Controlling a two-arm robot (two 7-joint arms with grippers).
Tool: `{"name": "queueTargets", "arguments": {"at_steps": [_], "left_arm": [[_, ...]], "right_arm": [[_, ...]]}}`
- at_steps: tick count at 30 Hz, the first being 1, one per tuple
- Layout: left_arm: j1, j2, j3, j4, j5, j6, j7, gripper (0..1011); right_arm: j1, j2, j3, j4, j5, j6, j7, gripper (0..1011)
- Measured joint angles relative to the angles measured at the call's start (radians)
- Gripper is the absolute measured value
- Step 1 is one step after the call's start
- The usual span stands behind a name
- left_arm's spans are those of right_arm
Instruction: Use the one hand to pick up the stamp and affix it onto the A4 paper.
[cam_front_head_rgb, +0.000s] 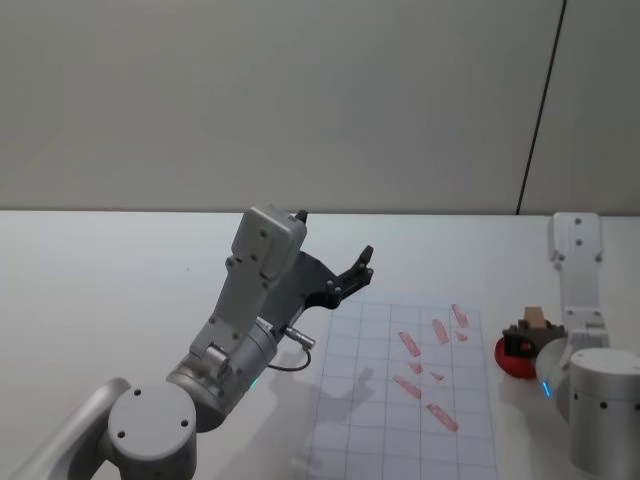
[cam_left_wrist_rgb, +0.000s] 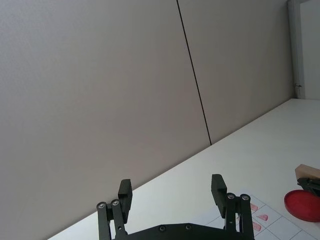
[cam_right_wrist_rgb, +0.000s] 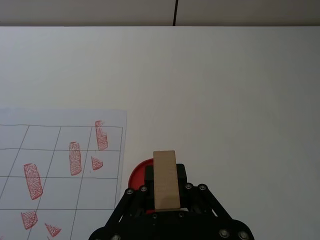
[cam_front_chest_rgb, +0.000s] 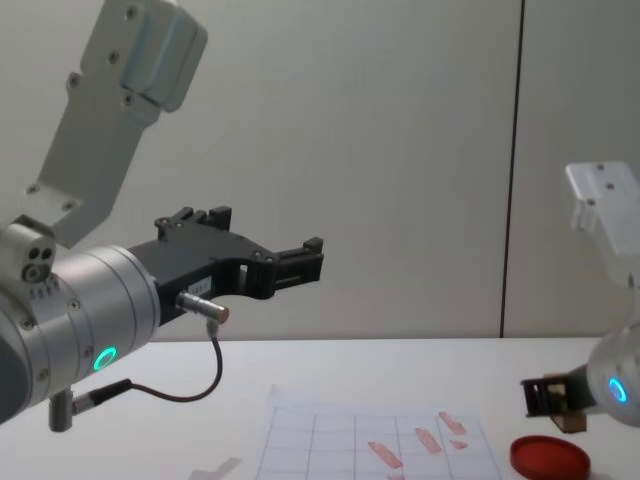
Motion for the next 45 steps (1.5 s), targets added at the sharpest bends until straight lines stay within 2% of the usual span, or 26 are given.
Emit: {"name": "queueTargets", "arguments": {"at_steps": [15,27,28,31,32,37,38,45], "left_arm": [[0.0,0.0,0.0,0.0,0.0,0.0,0.0,1002],[0.0,0.0,0.0,0.0,0.0,0.0,0.0,1002],[0.0,0.0,0.0,0.0,0.0,0.0,0.0,1002],[0.0,0.0,0.0,0.0,0.0,0.0,0.0,1002],[0.0,0.0,0.0,0.0,0.0,0.0,0.0,1002],[0.0,0.0,0.0,0.0,0.0,0.0,0.0,1002],[0.0,0.0,0.0,0.0,0.0,0.0,0.0,1002],[0.0,0.0,0.0,0.0,0.0,0.0,0.0,1002]], "right_arm": [[0.032,-0.003,0.014,0.088,-0.041,-0.018,0.043,220],[0.046,-0.004,0.018,0.127,-0.071,-0.033,0.071,243],[0.048,-0.005,0.018,0.129,-0.073,-0.034,0.073,299],[0.049,-0.005,0.018,0.133,-0.076,-0.036,0.076,358],[0.05,-0.005,0.019,0.135,-0.078,-0.037,0.078,423],[0.052,-0.005,0.019,0.14,-0.082,-0.039,0.081,563],[0.052,-0.005,0.019,0.141,-0.083,-0.04,0.082,624],[0.054,-0.006,0.02,0.145,-0.087,-0.041,0.086,816]]}}
